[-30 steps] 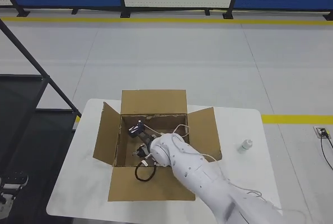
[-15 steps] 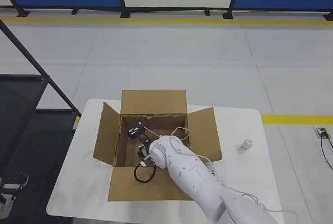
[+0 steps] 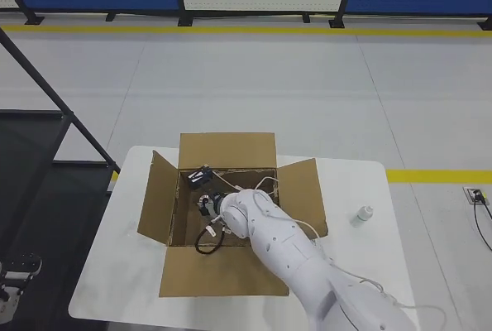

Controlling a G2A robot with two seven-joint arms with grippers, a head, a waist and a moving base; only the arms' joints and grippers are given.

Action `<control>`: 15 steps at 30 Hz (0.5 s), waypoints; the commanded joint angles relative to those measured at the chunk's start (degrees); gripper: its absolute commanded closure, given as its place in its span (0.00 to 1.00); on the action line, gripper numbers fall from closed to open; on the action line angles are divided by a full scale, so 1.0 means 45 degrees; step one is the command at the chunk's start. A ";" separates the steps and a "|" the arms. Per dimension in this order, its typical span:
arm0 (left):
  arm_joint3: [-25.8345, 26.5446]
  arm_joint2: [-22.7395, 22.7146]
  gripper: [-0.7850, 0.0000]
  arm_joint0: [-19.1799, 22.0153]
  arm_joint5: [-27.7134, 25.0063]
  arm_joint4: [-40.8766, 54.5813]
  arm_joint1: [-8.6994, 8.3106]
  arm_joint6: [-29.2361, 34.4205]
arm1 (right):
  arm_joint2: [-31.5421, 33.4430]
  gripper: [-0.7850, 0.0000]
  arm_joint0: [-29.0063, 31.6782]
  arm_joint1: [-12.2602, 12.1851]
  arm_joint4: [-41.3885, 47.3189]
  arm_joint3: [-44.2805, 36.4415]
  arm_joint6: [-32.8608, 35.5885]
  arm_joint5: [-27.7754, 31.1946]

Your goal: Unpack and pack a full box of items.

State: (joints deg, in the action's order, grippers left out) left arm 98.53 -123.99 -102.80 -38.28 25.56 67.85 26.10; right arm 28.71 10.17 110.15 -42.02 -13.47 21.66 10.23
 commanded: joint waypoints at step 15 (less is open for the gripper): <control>0.0000 0.0000 0.00 0.0000 0.0000 0.0000 0.0000 0.0000 | 0.1417 1.00 0.1615 -0.1979 -0.0981 -0.3509 -0.2460 0.0083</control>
State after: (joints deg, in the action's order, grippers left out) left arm 98.53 -123.99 -102.80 -38.28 25.56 67.85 26.10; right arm 34.25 16.35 102.33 -45.81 -26.32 10.50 10.58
